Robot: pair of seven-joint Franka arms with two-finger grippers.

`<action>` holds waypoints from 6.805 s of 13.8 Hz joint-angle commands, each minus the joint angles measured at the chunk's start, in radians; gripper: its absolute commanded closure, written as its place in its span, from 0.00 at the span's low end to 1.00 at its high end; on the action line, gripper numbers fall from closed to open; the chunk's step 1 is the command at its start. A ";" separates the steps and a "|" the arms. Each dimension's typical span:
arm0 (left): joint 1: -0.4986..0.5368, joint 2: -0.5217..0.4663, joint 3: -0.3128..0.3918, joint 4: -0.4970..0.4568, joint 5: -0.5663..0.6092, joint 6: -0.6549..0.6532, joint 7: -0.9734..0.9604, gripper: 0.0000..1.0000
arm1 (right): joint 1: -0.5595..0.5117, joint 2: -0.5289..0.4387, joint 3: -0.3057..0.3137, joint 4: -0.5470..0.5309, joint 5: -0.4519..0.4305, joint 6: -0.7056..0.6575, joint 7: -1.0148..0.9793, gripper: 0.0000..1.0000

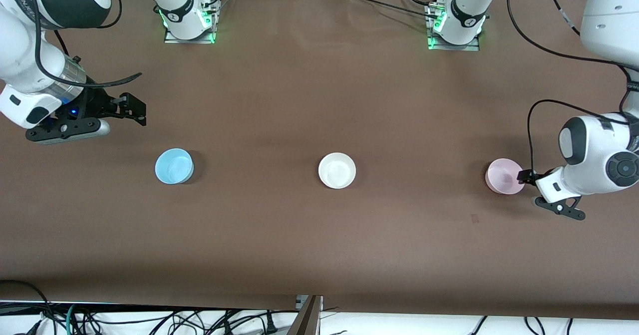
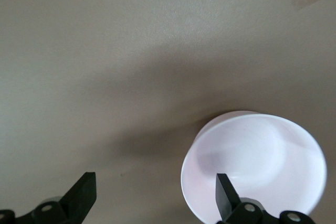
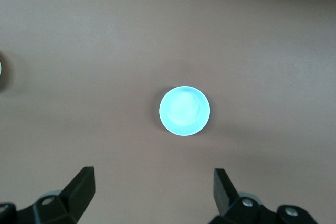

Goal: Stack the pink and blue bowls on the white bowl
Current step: 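Grasp the pink bowl with the left gripper while the right gripper grasps blue, then carry the pink bowl over the white bowl with the left gripper, then open the left gripper on the pink bowl while the right gripper lifts blue, then stack blue onto pink with the right gripper while the left gripper retracts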

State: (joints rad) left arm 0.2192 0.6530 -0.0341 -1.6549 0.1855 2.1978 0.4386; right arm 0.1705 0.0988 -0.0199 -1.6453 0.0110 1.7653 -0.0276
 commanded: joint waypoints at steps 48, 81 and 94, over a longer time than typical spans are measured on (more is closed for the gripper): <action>-0.589 0.135 -0.241 0.251 -0.169 -0.053 -1.170 1.00 | -0.068 0.394 -0.089 -0.346 0.012 0.637 -0.127 1.00; -0.270 -0.231 -0.222 0.262 -0.129 -0.541 -0.696 0.00 | 0.300 0.493 0.081 0.137 0.303 0.307 0.736 1.00; -0.212 -0.467 -0.046 0.177 -0.136 -0.555 -0.339 0.00 | 0.477 0.645 0.086 0.157 0.377 0.730 0.891 1.00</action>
State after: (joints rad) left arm 0.0934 0.2707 -0.1715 -1.3779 0.0443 1.5793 0.0882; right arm 0.6292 0.7113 0.0698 -1.5212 0.3732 2.4493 0.8499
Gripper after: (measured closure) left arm 0.000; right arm 0.974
